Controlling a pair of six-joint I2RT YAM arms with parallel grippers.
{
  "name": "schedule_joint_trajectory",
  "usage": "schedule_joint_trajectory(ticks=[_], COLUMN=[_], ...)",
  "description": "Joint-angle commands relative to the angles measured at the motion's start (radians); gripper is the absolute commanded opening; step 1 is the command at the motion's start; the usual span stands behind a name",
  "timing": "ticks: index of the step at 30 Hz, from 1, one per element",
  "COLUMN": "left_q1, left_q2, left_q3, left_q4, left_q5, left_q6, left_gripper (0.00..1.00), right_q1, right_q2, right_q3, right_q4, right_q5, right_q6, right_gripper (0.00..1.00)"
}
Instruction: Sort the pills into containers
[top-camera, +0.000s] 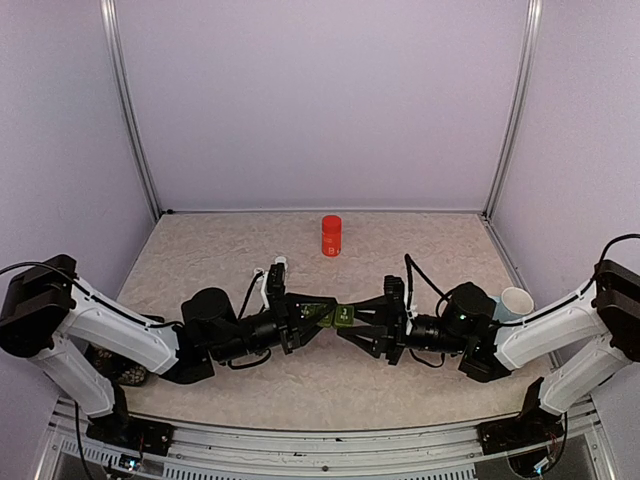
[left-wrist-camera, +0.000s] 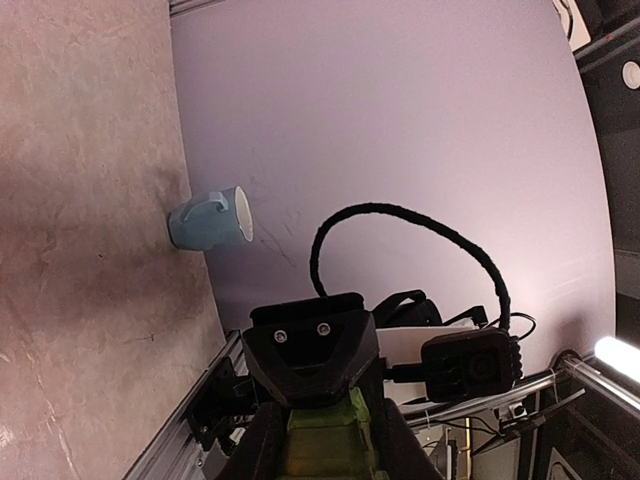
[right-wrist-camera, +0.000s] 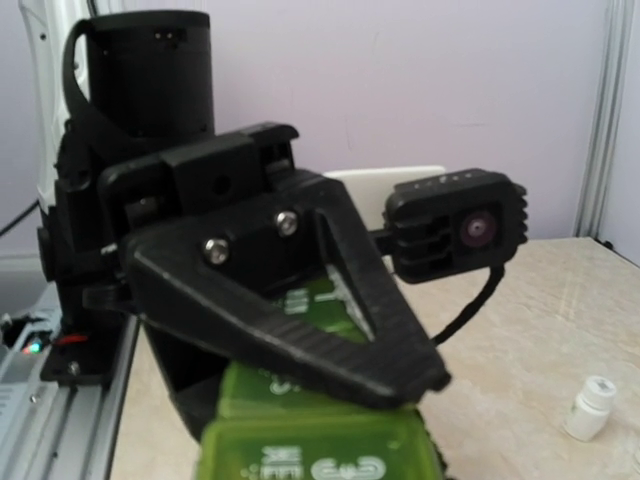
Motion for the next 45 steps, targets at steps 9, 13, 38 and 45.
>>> schedule_joint_trajectory(ticks=[9, 13, 38, 45], left_q1=[-0.016, -0.014, 0.001, 0.005], left_q2=[-0.005, -0.009, 0.008, 0.013], left_q3=[-0.023, -0.020, 0.035, 0.040], left_q4=[-0.155, -0.172, -0.200, -0.188], left_q5=[-0.011, -0.018, 0.038, 0.045], left_q6=[0.108, 0.119, 0.142, 0.142], left_gripper=[0.13, 0.13, 0.15, 0.32], right_q1=[-0.014, -0.013, 0.041, 0.049], right_q2=[-0.059, -0.098, -0.227, -0.219], right_q3=[0.044, 0.054, 0.105, 0.097], right_q4=[0.081, -0.010, -0.655, -0.637], right_q5=[0.004, 0.006, 0.151, 0.199], right_q6=[0.149, 0.125, -0.266, -0.273], right_gripper=[0.57, 0.67, 1.00, 1.00])
